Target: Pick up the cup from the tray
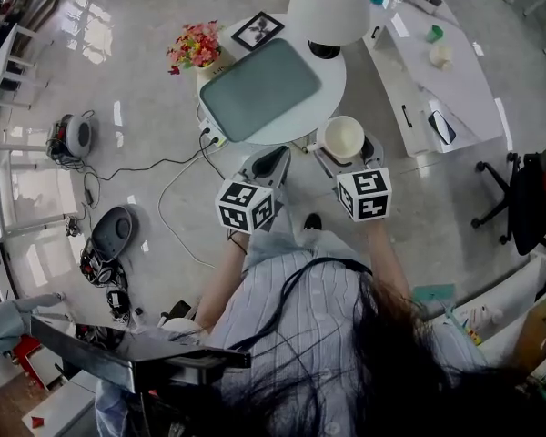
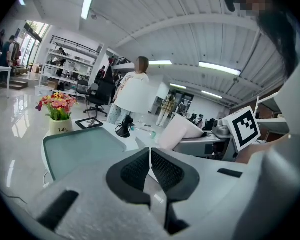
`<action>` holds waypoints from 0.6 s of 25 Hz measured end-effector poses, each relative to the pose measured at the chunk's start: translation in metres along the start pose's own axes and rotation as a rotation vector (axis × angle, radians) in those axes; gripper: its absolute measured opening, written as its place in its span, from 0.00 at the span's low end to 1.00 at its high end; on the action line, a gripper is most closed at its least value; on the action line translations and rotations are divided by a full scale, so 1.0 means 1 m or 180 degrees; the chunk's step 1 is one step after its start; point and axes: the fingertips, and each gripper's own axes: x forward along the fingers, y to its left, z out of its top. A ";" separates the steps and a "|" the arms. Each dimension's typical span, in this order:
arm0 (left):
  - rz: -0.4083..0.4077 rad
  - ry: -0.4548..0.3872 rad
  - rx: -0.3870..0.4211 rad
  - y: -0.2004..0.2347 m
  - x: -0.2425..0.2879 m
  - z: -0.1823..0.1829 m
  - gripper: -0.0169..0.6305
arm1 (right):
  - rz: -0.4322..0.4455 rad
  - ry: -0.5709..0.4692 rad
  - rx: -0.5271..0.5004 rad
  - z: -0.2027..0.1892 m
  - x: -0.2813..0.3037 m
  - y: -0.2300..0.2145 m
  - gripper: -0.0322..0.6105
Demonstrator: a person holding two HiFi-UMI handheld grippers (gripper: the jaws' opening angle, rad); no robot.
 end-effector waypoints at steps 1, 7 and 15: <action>0.0014 0.0004 0.0003 -0.008 -0.001 -0.004 0.05 | 0.0021 -0.0010 -0.0005 -0.003 -0.007 -0.001 0.68; 0.0061 0.0087 0.0120 -0.036 -0.017 -0.017 0.05 | 0.0105 -0.0006 -0.0032 -0.012 -0.034 0.008 0.68; 0.0109 0.0228 0.0171 -0.047 -0.027 -0.029 0.05 | 0.0130 -0.0076 0.0085 -0.015 -0.046 0.012 0.68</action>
